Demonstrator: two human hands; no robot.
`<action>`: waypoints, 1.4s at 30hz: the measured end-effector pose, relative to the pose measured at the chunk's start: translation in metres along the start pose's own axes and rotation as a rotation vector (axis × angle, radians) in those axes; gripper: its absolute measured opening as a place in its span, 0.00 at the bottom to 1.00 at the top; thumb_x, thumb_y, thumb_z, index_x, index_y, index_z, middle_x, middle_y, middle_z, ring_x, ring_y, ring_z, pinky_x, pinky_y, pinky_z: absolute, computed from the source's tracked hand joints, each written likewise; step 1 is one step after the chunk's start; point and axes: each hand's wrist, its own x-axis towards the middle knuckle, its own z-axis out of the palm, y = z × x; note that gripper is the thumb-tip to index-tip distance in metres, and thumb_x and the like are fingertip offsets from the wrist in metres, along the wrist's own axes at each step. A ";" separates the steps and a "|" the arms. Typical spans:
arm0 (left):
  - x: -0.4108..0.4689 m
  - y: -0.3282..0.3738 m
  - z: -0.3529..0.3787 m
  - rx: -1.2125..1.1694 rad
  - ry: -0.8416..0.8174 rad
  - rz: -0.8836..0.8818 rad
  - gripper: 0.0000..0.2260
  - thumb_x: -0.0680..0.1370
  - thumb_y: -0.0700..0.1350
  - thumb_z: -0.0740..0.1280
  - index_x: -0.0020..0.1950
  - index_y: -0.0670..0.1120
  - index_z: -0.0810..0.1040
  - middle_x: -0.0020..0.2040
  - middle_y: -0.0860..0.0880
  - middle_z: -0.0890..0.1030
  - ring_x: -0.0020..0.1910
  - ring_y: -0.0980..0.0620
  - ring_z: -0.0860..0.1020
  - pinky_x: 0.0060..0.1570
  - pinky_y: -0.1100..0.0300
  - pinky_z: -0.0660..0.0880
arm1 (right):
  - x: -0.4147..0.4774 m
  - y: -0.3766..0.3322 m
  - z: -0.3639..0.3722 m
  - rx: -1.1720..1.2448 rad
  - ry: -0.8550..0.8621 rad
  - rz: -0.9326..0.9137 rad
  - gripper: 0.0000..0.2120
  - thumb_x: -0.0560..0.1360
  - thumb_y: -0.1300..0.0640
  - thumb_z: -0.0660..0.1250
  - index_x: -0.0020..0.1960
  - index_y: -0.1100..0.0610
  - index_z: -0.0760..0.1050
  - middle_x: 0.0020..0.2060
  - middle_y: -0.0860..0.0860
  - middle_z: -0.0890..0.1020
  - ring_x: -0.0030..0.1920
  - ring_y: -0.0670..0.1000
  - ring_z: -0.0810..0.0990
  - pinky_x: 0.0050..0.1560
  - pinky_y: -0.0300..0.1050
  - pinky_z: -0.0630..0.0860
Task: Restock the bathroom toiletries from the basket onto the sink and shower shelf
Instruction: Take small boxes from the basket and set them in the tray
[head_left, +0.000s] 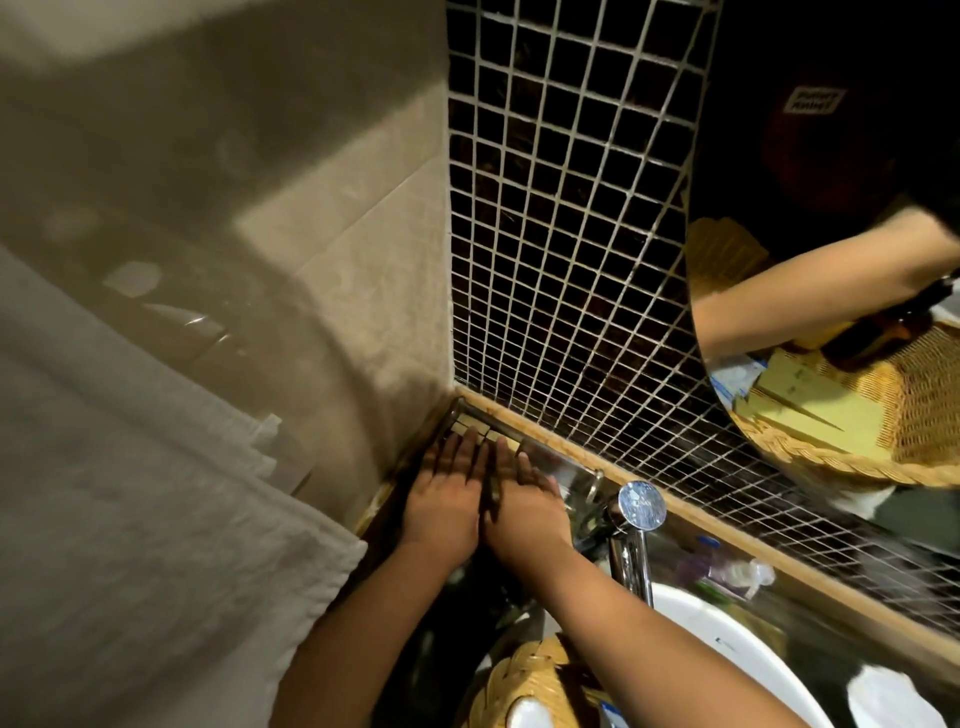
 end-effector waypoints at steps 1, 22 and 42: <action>0.000 0.000 0.000 0.002 -0.004 0.001 0.38 0.80 0.57 0.58 0.81 0.47 0.38 0.81 0.45 0.37 0.79 0.45 0.38 0.76 0.46 0.37 | -0.001 -0.001 0.002 -0.027 0.014 0.006 0.40 0.76 0.39 0.50 0.81 0.50 0.36 0.81 0.55 0.48 0.80 0.54 0.47 0.78 0.54 0.47; -0.066 0.009 -0.033 -0.118 0.116 -0.040 0.31 0.81 0.59 0.53 0.81 0.57 0.43 0.82 0.46 0.48 0.80 0.40 0.49 0.74 0.41 0.54 | -0.088 -0.004 -0.042 -0.104 0.035 -0.018 0.36 0.81 0.47 0.55 0.82 0.55 0.40 0.81 0.53 0.40 0.80 0.53 0.39 0.78 0.53 0.39; -0.282 0.124 0.006 -0.104 -0.255 0.482 0.26 0.76 0.62 0.63 0.67 0.47 0.71 0.66 0.44 0.73 0.64 0.42 0.71 0.61 0.45 0.67 | -0.301 0.116 0.001 -0.044 -0.245 -0.201 0.25 0.77 0.45 0.64 0.73 0.49 0.69 0.70 0.48 0.74 0.68 0.52 0.73 0.63 0.39 0.68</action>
